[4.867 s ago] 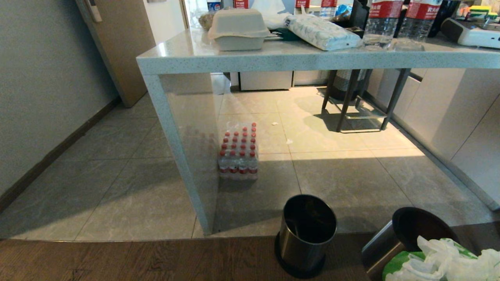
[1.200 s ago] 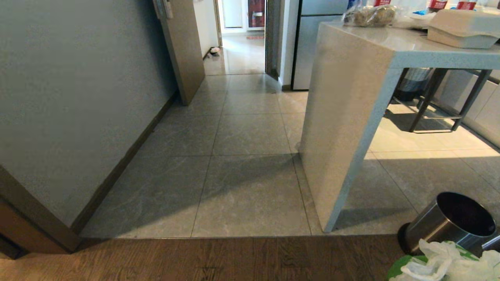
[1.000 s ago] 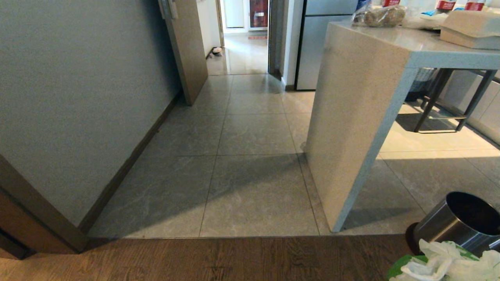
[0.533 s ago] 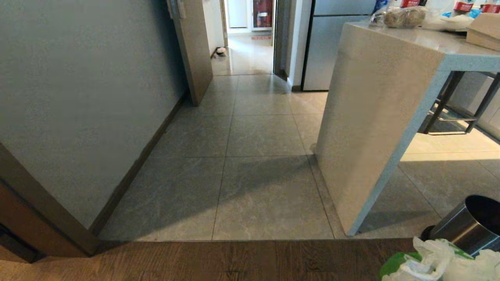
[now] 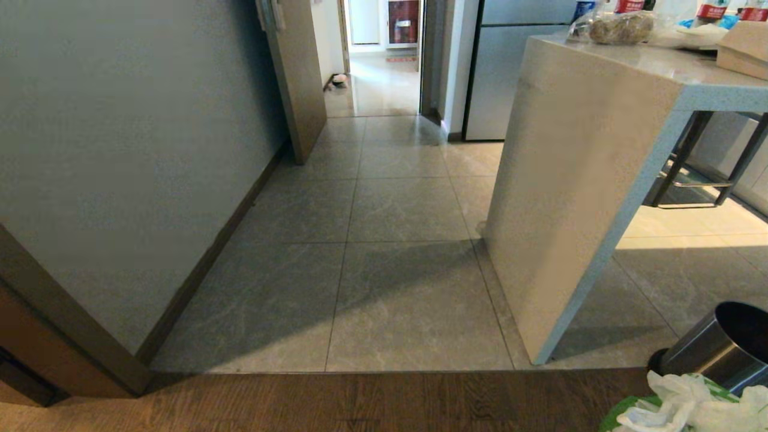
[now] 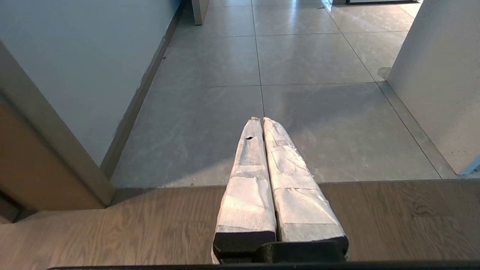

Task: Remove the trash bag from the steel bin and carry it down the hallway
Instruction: Put the trash bag at the door

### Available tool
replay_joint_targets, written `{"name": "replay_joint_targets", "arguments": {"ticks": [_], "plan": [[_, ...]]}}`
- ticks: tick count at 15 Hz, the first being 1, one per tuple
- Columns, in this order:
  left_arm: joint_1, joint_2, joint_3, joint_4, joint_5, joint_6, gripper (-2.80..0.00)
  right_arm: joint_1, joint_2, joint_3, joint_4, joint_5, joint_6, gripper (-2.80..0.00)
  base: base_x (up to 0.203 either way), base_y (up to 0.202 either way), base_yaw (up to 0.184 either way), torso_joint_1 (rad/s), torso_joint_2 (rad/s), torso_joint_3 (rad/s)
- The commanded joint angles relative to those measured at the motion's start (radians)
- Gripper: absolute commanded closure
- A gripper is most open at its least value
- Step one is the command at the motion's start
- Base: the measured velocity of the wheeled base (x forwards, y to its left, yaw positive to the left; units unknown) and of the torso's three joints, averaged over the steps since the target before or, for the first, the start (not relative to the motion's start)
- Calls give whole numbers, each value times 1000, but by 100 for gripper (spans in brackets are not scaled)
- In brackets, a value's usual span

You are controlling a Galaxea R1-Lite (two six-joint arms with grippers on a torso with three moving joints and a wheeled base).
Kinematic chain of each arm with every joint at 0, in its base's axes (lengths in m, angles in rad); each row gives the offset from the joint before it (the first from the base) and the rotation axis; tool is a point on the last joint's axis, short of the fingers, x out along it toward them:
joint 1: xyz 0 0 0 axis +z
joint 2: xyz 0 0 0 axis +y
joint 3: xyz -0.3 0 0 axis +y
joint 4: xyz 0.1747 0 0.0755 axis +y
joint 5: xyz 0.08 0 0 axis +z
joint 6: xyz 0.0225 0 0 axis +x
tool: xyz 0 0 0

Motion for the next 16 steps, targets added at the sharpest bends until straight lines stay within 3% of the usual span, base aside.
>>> {"name": "replay_joint_targets", "arguments": {"ticks": [1,16], "plan": [[0,1,0,0,0,-1,0,0,-39,0,0,0,0,0,144,0,-2,2,9,1],[0,1,0,0,0,-2,0,0,-39,0,0,0,1,0,190,0,0,2,2,1]]}}
